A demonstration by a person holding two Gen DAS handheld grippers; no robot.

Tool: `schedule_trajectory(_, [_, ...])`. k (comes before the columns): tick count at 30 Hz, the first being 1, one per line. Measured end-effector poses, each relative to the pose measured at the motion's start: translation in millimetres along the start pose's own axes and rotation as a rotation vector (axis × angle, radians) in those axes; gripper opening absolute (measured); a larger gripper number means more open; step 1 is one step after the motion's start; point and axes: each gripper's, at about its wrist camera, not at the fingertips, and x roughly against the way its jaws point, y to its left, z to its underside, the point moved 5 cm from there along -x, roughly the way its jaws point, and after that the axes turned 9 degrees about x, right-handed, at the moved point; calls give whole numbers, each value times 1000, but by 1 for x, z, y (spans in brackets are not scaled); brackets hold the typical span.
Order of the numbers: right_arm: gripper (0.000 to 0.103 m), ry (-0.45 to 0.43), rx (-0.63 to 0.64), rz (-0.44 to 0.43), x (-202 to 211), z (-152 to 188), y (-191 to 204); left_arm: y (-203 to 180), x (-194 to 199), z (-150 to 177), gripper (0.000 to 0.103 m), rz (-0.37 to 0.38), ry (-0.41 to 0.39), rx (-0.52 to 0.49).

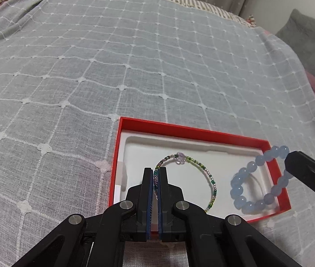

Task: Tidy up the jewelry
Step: 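Lift both bracelets and carry them over the red box, then open both grippers to drop the bracelets into the red box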

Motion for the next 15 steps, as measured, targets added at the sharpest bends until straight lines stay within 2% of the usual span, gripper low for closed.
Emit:
schedule_trajectory(4, [13, 27, 4, 28, -9, 4, -9, 0, 2, 1, 0, -13, -1, -3])
schedule_trajectory(6, [13, 27, 1, 31, -9, 4, -12, 0, 4, 1, 14, -18, -1, -4])
schedule_trajectory(9, [20, 17, -3, 34, -1, 3, -14, -2, 11, 1, 20, -26, -14, -23])
schedule_trajectory(11, [35, 5, 0, 35, 5, 3, -14, -4, 16, 2, 26, -38, -20, -45])
schedule_trajectory(15, [38, 7, -1, 36, 18, 6, -17, -5, 28, 6, 41, -43, -13, -80])
